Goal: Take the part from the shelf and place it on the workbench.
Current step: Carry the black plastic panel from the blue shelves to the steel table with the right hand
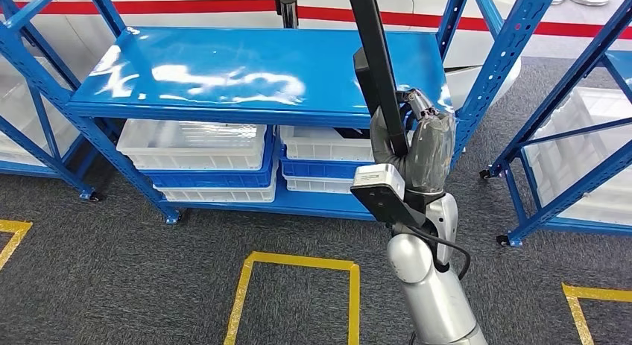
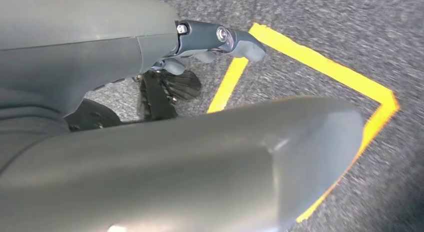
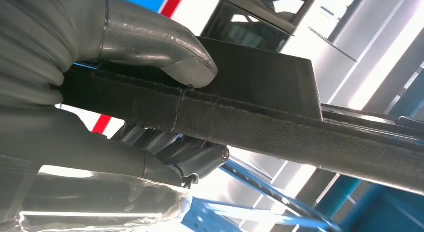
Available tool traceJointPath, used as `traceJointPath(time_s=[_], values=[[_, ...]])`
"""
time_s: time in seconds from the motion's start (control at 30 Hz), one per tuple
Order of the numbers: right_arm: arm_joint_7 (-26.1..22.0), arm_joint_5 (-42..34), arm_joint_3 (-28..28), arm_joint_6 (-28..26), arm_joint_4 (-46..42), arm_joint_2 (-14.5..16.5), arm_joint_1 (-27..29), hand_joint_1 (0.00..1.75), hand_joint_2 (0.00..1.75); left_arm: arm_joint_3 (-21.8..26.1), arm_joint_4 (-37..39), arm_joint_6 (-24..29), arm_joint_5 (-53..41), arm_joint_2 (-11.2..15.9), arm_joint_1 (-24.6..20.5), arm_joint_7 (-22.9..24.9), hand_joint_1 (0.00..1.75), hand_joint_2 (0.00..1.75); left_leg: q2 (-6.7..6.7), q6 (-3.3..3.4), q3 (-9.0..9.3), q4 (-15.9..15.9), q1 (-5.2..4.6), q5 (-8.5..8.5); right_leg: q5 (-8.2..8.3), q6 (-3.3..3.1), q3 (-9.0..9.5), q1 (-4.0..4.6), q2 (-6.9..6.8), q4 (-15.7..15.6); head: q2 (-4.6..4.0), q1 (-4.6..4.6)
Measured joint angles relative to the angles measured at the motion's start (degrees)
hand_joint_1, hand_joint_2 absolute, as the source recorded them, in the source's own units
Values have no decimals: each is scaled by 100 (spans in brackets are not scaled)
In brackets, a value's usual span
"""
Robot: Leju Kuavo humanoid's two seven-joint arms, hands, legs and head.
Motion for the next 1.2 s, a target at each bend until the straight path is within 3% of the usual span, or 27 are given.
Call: traceJointPath(time_s=[0.03,0.1,0.17,0.23,0.27,0.3,0.33,0.37,0.4,0.43,0.5,0.53,0.57,0.6,0.63,0.67,0.73,0.77,0.8,0.83,0.87,0.93,1.0,1.07,1.13,1.2], values=[[-3,-6,-5,-4,-6,-3,1,175,175,0,-1,-13,-9,8,-3,-19,0,0,-2,9,20,-89,-33,16,70,55,18,-20,-9,-63,0,-13],[-22,-48,-16,-10,-4,-24,11,175,175,0,-1,-28,-16,11,-13,-51,0,0,9,92,-21,-260,-80,251,158,121,31,-19,-20,-170,0,-39],[-53,-105,-34,-17,-2,-66,12,175,175,1,-1,-29,-14,1,-26,-73,0,0,37,207,-94,-463,-82,515,-106,56,-59,28,-19,-24,0,-32],[-86,-154,-55,-23,1,-122,19,175,175,4,-1,-26,1,-20,-32,-99,0,0,56,235,-261,-516,-85,716,-672,-47,-208,40,-19,574,0,-14],[-99,-175,-67,-24,4,-148,30,175,175,6,-1,-24,12,-33,-32,-113,0,0,63,213,-359,-512,-91,806,-857,-45,-262,39,-19,935,0,-8],[-114,-199,-77,-24,11,-170,41,175,175,8,0,-23,20,-51,-31,-127,0,0,68,187,-471,-503,-96,899,-920,-2,-264,38,-19,1250,0,2],[-125,-220,-86,-25,21,-186,48,175,175,11,1,-21,28,-68,-30,-137,0,0,74,162,-581,-488,-99,989,-846,70,-199,38,-20,1404,0,4],[-133,-235,-93,-25,29,-197,50,175,175,16,1,-20,32,-85,-29,-142,0,0,78,132,-702,-464,-99,1070,-716,139,-34,39,-21,1353,0,6],[-141,-249,-98,-27,35,-206,49,175,175,25,2,-20,34,-97,-29,-146,0,0,80,99,-817,-419,-99,1138,-618,183,236,39,-22,1101,0,8],[-149,-260,-99,-28,38,-211,42,175,175,37,2,-19,35,-105,-30,-152,0,0,78,65,-930,-350,-112,1185,-650,183,591,50,-24,684,0,11],[-168,-278,-101,-36,39,-220,36,175,175,65,2,-19,36,-111,-33,-165,0,0,75,3,-1078,-221,-131,1264,-867,94,1052,87,-21,3,0,-4],[-175,-285,-102,-39,39,-223,36,175,175,79,2,-19,38,-111,-30,-170,0,0,74,-27,-1114,-198,-132,1306,-958,36,1125,117,-18,-158,0,-15],[-180,-290,-103,-43,42,-226,39,175,175,93,2,-19,39,-109,-21,-173,0,0,74,-59,-1127,-206,-117,1358,-948,-25,1080,111,-18,-178,0,-25],[-181,-292,-103,-44,46,-228,36,175,175,108,2,-18,40,-105,-11,-176,0,0,66,-95,-1150,-210,-95,1358,-900,-78,1045,94,-24,-187,0,-22],[-183,-293,-103,-45,50,-229,34,175,175,121,2,-17,41,-101,2,-178,0,0,55,-139,-1191,-162,-73,1253,-834,-141,1016,73,-30,-192,0,-26],[-184,-293,-103,-45,54,-229,32,175,175,131,2,-16,41,-98,14,-179,0,0,44,-190,-1262,9,-47,1020,-753,-193,967,43,-36,-198,0,-35],[-186,-295,-103,-45,57,-229,33,175,175,143,2,-15,41,-99,23,-181,0,0,30,-295,-1448,696,10,366,-600,-239,829,40,-41,-192,0,-55],[-189,-301,-103,-45,62,-231,36,175,175,145,2,-15,41,-100,24,-185,0,0,30,-337,-1521,1101,37,129,-530,-234,743,42,-41,-187,0,-62],[-195,-314,-103,-45,70,-234,39,175,175,146,2,-15,42,-99,24,-192,0,0,31,-363,-1532,1399,58,41,-466,-219,660,44,-40,-183,0,-61],[-202,-334,-103,-45,81,-238,41,175,175,148,2,-15,45,-99,23,-203,0,0,31,-373,-1455,1518,72,74,-406,-202,583,45,-40,-181,0,-62],[-210,-358,-103,-45,91,-242,40,175,175,150,2,-16,51,-98,23,-217,0,0,30,-366,-1275,1432,80,185,-350,-183,514,46,-38,-180,0,-63],[-226,-395,-103,-45,105,-246,20,175,175,163,-3,-21,69,-87,18,-247,0,0,2,-278,-620,699,70,340,-246,-145,409,43,-31,-181,0,-62],[-238,-409,-104,-46,117,-246,-19,175,175,186,-15,-25,87,-61,7,-271,0,0,-31,-168,-60,-58,25,268,-152,-76,364,36,-34,-192,0,-56],[-246,-411,-103,-47,136,-245,-49,175,175,218,-22,-27,95,-50,-2,-283,0,0,-37,-93,61,-296,-45,252,-51,31,359,4,-47,-237,0,-73],[-249,-413,-103,-50,154,-258,-57,175,175,243,-21,-28,95,-63,-9,-286,0,0,-9,17,43,-444,-58,447,-47,83,305,13,-46,-232,0,-81],[-252,-416,-108,-55,167,-285,-60,175,175,252,-20,-25,94,-78,-20,-286,0,0,31,136,-28,-604,-43,672,-386,23,136,52,-33,80,0,-49]])
